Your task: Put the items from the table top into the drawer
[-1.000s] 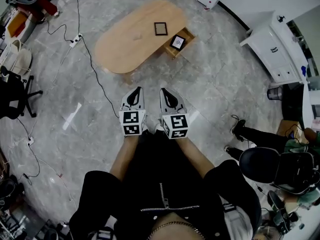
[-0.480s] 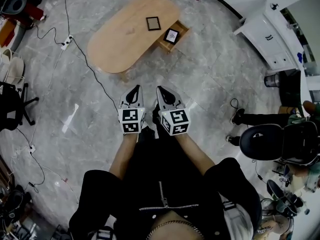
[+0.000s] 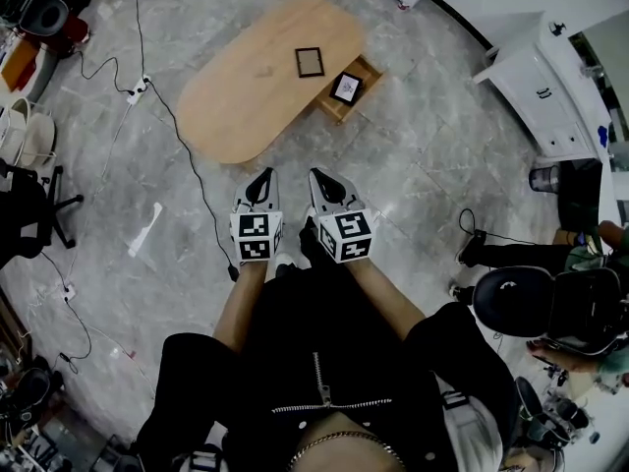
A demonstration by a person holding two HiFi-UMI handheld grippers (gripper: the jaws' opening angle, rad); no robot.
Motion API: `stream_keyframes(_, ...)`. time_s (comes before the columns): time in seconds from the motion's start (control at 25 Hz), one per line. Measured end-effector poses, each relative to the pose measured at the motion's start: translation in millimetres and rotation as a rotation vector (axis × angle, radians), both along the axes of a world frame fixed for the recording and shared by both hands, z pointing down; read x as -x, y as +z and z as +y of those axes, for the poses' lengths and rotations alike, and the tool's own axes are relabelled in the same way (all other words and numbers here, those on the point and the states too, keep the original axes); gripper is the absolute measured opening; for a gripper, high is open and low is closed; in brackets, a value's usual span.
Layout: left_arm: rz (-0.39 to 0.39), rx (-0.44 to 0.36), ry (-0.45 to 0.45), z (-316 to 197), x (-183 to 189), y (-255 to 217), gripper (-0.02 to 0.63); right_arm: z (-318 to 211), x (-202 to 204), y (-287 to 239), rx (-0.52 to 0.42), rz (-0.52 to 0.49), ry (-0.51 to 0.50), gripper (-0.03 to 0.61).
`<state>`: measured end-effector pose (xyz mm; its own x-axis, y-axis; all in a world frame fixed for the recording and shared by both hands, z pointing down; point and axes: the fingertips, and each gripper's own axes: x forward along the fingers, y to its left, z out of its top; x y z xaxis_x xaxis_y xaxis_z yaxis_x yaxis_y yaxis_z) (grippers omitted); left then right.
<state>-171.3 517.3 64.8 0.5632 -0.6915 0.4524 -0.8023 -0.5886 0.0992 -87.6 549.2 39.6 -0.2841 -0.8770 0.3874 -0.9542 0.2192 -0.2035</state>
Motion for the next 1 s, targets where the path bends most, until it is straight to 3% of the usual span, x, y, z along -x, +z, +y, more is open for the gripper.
stream_keyframes(0.44,-0.071,0.006,-0.049,-66.9,-40.9,3.3,0.015,-80.1,-50.9,1.4,0.001,0.002,-0.107,0.009)
stream_keyframes(1.0,-0.076,0.042,-0.028,-121.0,-78.2,6.6,0.015,-121.2,-90.9,12.3,0.043,-0.050,-0.069,0.009)
